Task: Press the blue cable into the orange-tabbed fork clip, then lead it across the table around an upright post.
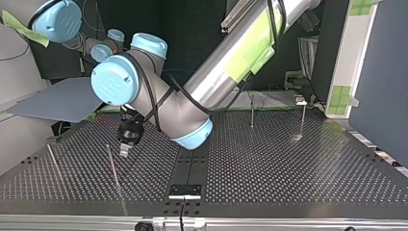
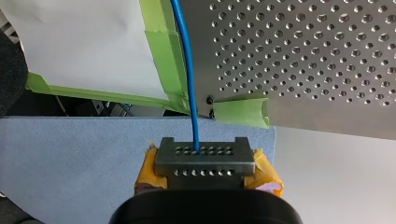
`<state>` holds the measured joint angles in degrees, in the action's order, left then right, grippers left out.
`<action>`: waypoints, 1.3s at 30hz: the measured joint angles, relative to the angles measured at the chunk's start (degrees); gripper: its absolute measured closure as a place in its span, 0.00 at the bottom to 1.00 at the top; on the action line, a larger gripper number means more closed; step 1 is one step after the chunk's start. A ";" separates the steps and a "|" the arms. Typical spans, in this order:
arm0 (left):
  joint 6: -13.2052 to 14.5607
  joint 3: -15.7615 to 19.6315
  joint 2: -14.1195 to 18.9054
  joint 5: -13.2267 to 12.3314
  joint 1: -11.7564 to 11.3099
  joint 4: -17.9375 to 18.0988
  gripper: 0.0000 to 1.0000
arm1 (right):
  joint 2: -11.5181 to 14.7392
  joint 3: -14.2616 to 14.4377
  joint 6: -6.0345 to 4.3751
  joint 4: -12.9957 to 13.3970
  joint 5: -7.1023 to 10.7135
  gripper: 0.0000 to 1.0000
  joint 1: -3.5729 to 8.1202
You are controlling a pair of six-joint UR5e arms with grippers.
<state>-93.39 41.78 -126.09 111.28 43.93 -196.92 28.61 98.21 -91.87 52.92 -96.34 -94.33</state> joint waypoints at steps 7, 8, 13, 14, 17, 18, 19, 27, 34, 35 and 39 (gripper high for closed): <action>-0.28 -1.64 -2.27 -0.60 0.34 -1.17 0.06 | 0.00 0.00 0.00 0.00 0.07 1.00 -0.07; -0.15 -2.09 -2.74 -0.58 0.42 -1.51 0.06 | 0.00 -0.01 0.00 0.00 0.07 1.00 -0.08; -0.11 -4.74 -4.78 -0.24 0.87 -1.64 0.06 | 0.00 -0.01 0.00 -0.07 0.09 1.00 -0.16; -0.10 -5.07 -4.91 -0.19 0.95 -1.61 0.06 | -0.01 -0.01 0.01 -0.08 0.09 1.00 -0.17; 0.05 -5.71 -5.10 -0.08 1.29 -1.57 0.06 | -0.01 0.00 0.00 -0.08 0.09 1.00 -0.24; 0.10 -5.79 -5.12 -0.05 1.39 -1.56 0.06 | -0.01 0.00 0.00 -0.09 0.09 1.00 -0.25; 0.15 -5.86 -5.14 0.00 1.52 -1.57 0.06 | 0.00 0.00 0.00 -0.09 0.09 1.00 -0.26; 0.26 -5.93 -5.15 0.34 1.89 -2.75 0.06 | 0.00 0.01 0.00 -0.09 0.10 1.00 -0.31; 0.27 -5.94 -5.16 1.45 2.21 -3.85 0.06 | 0.00 -0.01 0.00 -0.16 0.09 1.00 -0.36; 0.25 -5.94 -5.16 1.64 2.25 -3.89 0.06 | 0.01 -0.01 0.00 -0.17 0.09 1.00 -0.40; 0.18 -5.94 -5.16 2.27 2.41 -4.11 0.06 | 0.00 -0.01 0.00 -0.21 0.09 1.00 -0.49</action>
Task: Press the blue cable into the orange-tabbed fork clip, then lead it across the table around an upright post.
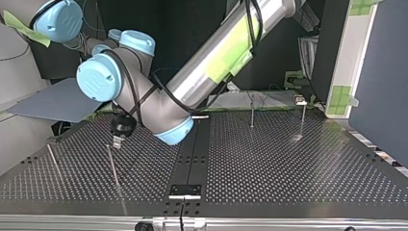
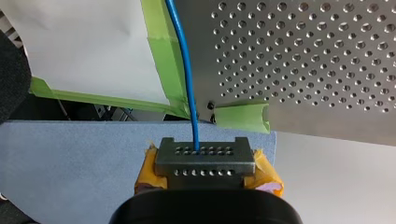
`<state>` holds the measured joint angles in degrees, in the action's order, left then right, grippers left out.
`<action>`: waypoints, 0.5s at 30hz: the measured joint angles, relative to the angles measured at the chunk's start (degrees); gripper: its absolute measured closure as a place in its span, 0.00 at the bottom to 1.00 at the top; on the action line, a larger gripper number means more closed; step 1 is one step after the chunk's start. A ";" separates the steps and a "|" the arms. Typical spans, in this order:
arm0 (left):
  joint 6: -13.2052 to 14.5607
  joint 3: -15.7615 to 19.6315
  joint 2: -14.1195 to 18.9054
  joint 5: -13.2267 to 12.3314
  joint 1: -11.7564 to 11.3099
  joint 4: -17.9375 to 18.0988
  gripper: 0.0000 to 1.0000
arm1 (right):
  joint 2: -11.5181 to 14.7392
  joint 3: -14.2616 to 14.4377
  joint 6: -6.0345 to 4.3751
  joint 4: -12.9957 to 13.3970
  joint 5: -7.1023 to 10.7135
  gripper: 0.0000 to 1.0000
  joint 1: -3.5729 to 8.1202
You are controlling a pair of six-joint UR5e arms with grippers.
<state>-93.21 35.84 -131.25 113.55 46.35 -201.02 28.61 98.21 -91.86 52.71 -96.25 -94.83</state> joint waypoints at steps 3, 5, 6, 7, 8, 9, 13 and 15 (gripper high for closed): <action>0.02 0.00 0.00 0.35 0.09 -0.43 0.06 | -0.02 0.00 0.00 -0.03 0.02 1.00 -0.09; 0.02 0.00 0.02 0.96 0.14 -1.00 0.06 | -0.01 -0.01 0.00 -0.05 0.04 1.00 -0.16; 0.01 0.00 0.04 1.35 0.16 -1.27 0.06 | -0.02 -0.01 0.00 -0.05 0.04 1.00 -0.18; 0.00 0.00 0.05 1.94 0.21 -1.60 0.06 | -0.01 -0.01 0.00 -0.06 0.04 1.00 -0.20; -0.01 0.00 0.05 2.42 0.25 -1.83 0.06 | -0.01 -0.01 0.00 -0.05 0.05 1.00 -0.20; -0.03 0.00 0.06 2.93 0.30 -2.02 0.06 | -0.02 -0.01 0.00 -0.05 0.06 1.00 -0.21; -0.04 -0.01 0.08 5.24 0.57 -2.38 0.06 | -0.01 0.00 0.00 -0.06 0.05 1.00 -0.22; -0.04 -0.02 0.07 6.21 0.66 -2.44 0.06 | 0.00 0.00 0.00 -0.06 0.04 1.00 -0.23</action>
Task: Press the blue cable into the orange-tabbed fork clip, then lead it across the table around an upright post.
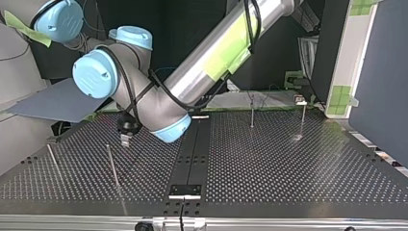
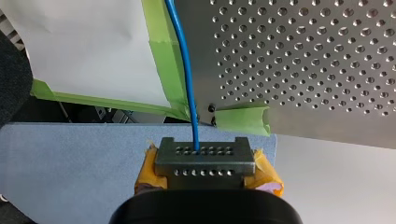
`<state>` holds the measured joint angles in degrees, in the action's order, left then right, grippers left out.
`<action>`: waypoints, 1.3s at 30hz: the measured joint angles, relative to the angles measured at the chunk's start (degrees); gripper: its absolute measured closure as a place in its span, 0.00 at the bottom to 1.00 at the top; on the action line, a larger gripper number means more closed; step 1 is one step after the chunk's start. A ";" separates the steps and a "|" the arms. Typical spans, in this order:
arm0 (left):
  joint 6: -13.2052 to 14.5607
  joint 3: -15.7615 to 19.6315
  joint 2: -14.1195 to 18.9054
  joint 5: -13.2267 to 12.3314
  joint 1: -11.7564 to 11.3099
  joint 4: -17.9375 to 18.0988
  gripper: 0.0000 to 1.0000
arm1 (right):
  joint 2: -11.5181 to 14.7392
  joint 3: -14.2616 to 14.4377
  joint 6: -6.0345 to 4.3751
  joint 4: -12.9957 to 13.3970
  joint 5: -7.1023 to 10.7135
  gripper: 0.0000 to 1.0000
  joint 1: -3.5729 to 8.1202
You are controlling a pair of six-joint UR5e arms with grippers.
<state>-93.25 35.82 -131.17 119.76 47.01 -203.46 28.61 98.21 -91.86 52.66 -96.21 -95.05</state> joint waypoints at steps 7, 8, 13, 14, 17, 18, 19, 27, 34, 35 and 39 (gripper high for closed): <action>0.03 0.00 0.01 1.41 0.26 -0.10 0.06 | 0.00 0.01 0.00 0.00 0.00 1.00 0.00; 0.04 0.01 0.01 1.44 0.27 -0.10 0.06 | 0.00 0.01 0.00 0.00 0.01 1.00 0.00; 0.18 -0.05 0.26 1.48 0.43 -0.17 0.06 | 0.00 0.01 -0.03 0.00 0.03 1.00 0.00; 0.21 -0.06 0.38 1.48 0.44 -0.18 0.06 | 0.00 0.01 -0.05 0.00 0.04 1.00 0.00; 0.44 -0.06 0.97 1.43 0.45 -0.16 0.06 | 0.00 0.02 -0.07 0.00 0.06 1.00 -0.05; 0.51 -0.06 1.12 1.43 0.44 -0.16 0.06 | 0.00 0.02 -0.08 0.00 0.09 1.00 -0.05; 0.58 -0.07 1.27 1.44 0.45 -0.17 0.06 | 0.00 0.02 -0.08 0.00 0.13 1.00 -0.04; 0.49 -0.07 1.49 1.54 0.68 -0.35 0.06 | 0.00 0.00 -0.08 0.00 0.30 1.00 -0.11; -0.20 -0.06 1.51 2.29 0.86 -0.80 0.06 | -0.02 0.02 -0.07 0.00 0.31 1.00 -0.17; -0.32 -0.05 1.51 2.63 0.88 -0.92 0.06 | -0.02 0.02 -0.07 0.00 0.31 1.00 -0.19; -0.79 -0.06 1.51 4.26 0.89 -1.72 0.06 | -0.02 0.02 -0.05 0.00 0.31 1.00 -0.24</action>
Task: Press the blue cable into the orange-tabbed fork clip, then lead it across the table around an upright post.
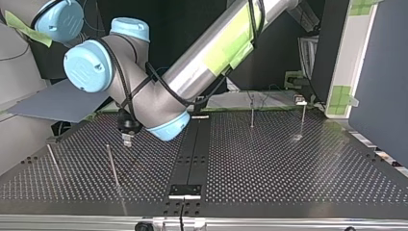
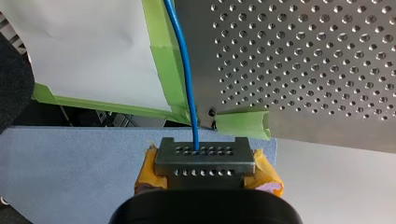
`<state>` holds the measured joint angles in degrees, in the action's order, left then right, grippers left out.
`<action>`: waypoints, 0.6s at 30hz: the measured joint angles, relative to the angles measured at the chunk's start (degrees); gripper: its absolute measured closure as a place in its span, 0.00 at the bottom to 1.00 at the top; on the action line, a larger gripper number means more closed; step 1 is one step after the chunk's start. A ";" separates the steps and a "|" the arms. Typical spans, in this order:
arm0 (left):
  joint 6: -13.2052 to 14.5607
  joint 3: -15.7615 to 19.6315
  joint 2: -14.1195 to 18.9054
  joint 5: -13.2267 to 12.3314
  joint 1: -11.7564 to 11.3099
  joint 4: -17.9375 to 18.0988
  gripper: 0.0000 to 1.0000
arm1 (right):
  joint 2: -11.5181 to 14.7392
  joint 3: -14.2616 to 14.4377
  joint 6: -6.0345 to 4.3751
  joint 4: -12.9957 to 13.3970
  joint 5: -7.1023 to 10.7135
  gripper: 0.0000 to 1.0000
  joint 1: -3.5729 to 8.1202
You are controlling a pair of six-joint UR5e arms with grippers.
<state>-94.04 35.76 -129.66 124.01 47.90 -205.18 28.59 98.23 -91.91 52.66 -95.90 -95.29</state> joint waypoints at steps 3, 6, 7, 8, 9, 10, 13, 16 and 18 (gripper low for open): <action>-0.43 0.03 0.01 0.71 0.03 -0.32 0.06 | 0.01 0.00 0.03 0.00 0.00 1.00 -0.01; -1.23 0.02 0.01 1.29 0.03 -0.56 0.06 | 0.01 0.00 0.04 0.00 0.00 1.00 -0.05; -1.43 0.01 0.01 1.45 0.03 -0.61 0.06 | 0.01 0.00 0.04 0.00 0.00 1.00 -0.05; -1.54 0.02 0.01 1.52 0.03 -0.64 0.06 | 0.01 0.00 0.04 0.00 0.00 1.00 -0.05; -1.63 0.02 0.00 1.58 0.03 -0.66 0.06 | 0.01 0.00 0.04 0.00 0.00 1.00 -0.06; -1.71 0.02 0.01 1.64 0.05 -0.69 0.06 | 0.01 0.00 0.04 0.00 0.00 1.00 -0.07; -1.76 0.02 0.01 1.69 0.04 -0.74 0.06 | 0.01 0.00 0.04 0.00 0.00 1.00 -0.08; -1.76 0.02 0.00 1.70 0.04 -0.76 0.06 | 0.02 0.00 0.05 0.00 0.00 1.00 -0.09; -1.76 0.03 0.00 1.71 0.04 -0.76 0.06 | 0.02 0.00 0.05 0.00 0.00 1.00 -0.09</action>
<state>-95.80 35.79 -129.66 125.72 47.94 -205.94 28.62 98.23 -91.86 52.66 -95.90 -95.39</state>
